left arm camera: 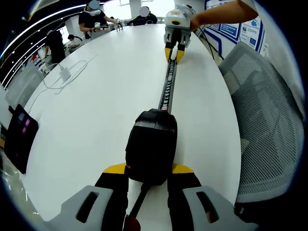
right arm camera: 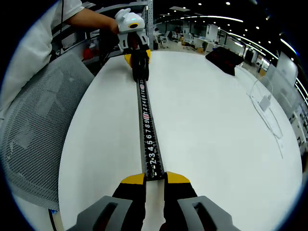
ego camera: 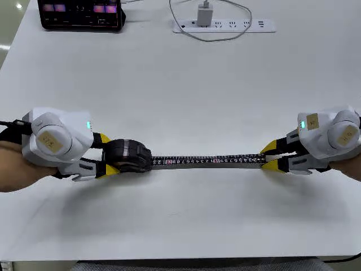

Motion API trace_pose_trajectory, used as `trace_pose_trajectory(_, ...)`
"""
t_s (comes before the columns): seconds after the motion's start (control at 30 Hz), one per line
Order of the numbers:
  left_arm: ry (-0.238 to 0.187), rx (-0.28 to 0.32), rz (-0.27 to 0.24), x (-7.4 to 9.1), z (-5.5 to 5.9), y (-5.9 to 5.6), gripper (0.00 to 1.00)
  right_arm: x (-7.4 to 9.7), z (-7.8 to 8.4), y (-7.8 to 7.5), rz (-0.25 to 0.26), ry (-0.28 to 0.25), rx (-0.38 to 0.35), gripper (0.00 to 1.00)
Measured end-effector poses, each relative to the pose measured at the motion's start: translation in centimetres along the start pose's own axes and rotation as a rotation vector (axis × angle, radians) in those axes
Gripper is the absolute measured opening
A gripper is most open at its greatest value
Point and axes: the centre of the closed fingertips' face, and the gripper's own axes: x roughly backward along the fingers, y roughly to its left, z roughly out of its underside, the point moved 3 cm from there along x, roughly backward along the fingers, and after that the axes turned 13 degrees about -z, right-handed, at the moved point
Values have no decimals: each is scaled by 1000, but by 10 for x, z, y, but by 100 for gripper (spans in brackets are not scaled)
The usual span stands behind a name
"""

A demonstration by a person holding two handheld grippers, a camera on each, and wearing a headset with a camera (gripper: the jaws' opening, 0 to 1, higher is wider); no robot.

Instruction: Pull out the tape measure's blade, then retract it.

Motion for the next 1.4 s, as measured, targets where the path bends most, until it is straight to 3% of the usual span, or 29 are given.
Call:
trace_pose_trajectory(0.67, 9, 5, -16, 2, 0, 0, 27, -1, 0, -1, 1, 23, -18, 15)
trace_pose_trajectory(0.97, 16, 28, -1, 3, 0, -2, 36, -2, -8, -3, 4, -3, -48, 25)
trace_pose_trajectory(1.23, 11, 47, -5, 4, 0, -1, 39, 0, -9, -2, 9, -6, -54, 26)
trace_pose_trajectory(1.4, 3, 69, -11, 5, -2, -1, 40, 2, -12, -2, 13, -38, -82, 29)
